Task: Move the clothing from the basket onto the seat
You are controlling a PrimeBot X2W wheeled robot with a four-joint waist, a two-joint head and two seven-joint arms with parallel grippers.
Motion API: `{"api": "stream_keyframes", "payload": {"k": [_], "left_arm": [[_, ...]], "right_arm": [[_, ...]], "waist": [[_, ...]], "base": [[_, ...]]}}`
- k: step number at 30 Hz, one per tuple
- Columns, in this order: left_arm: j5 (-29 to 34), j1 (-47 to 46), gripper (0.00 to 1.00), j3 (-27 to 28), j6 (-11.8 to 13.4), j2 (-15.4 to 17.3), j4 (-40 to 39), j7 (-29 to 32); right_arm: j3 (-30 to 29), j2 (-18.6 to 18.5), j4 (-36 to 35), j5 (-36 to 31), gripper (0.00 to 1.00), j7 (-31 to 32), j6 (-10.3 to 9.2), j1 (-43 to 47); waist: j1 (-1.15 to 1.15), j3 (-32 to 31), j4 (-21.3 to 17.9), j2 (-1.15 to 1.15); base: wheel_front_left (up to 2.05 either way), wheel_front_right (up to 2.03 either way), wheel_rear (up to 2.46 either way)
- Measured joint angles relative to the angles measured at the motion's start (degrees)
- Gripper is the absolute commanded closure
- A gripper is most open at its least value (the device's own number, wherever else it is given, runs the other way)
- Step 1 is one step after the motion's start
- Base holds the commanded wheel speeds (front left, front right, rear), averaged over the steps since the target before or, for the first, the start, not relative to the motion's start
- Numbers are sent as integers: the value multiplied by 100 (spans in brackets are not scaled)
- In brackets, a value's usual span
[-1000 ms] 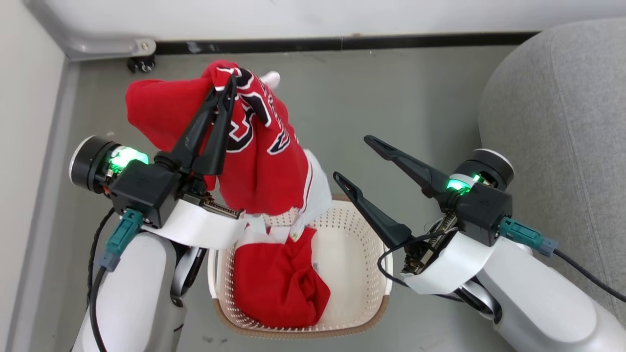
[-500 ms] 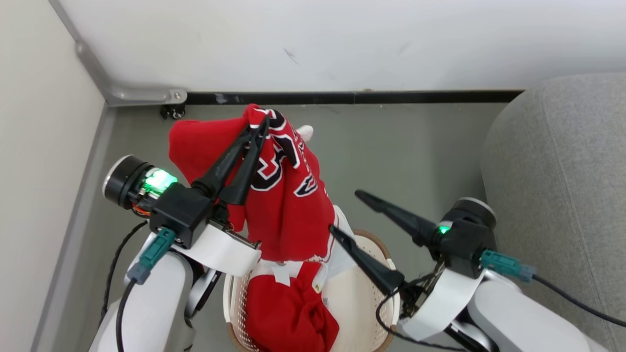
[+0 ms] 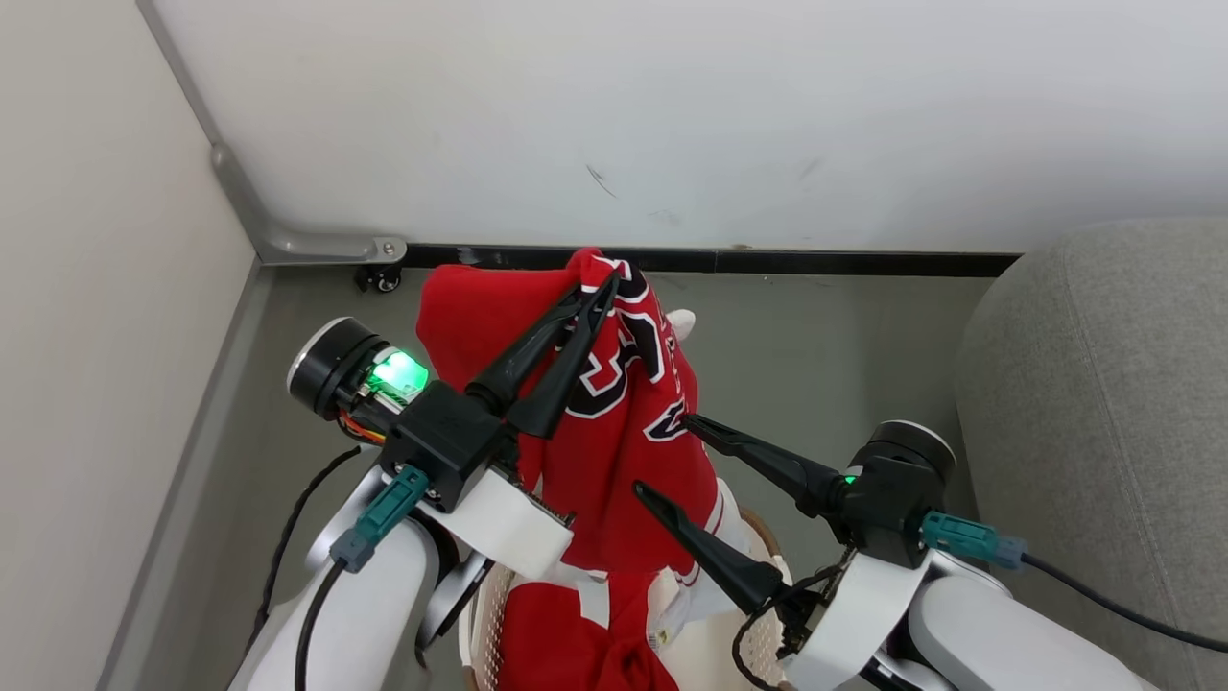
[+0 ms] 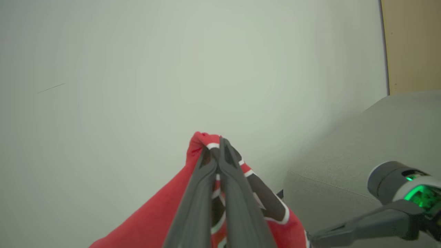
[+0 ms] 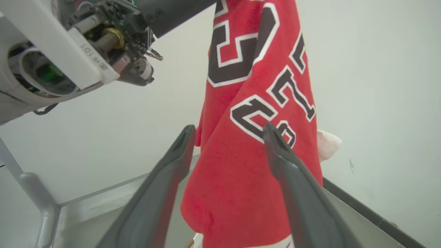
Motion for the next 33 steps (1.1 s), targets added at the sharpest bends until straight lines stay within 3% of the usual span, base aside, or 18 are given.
{"api": "stream_keyframes", "payload": {"k": [12, 23, 24, 25, 26, 30, 32, 33], "left_arm": [[-189, -13, 100, -455, -37, -110, -10, 343], [-443, -13, 100, -815, -38, -116, -112, 521], [-468, -13, 100, -865, -38, -112, -130, 534], [-508, -13, 100, -921, -38, -109, -142, 534], [-539, -13, 100, -966, -38, -108, -152, 537], [-694, -12, 100, -1102, -38, -52, -165, 595], [-790, -5, 100, -1127, -38, -31, -166, 638], [-835, -1, 100, -1132, -38, -14, -166, 644]], "right_arm": [[-445, 13, 344, -612, 0, 48, 1, 24], [-581, 203, 658, -682, 0, 81, 1, 264], [-584, 221, 688, -649, 7, 109, 0, 302], [-595, 245, 713, -609, 37, 111, 1, 341], [-594, 267, 747, -568, 53, 114, 1, 351], [-622, 285, 857, -565, 77, 114, 1, 345], [-645, 285, 884, -566, 100, 114, 1, 342], [-649, 285, 896, -566, 100, 114, 1, 342]], "waist": [[0, -310, 197, 0], [0, -460, 366, 0], [0, -470, 381, 0], [0, -480, 397, 0], [0, -489, 412, 0], [0, -522, 467, 0], [0, -539, 489, 0], [0, -548, 498, 0]], "base": [[0, 0, 0], [0, 0, 0], [0, 0, 0], [0, 0, 0], [0, 0, 0], [0, 0, 0], [0, 0, 0], [0, 0, 0]]}}
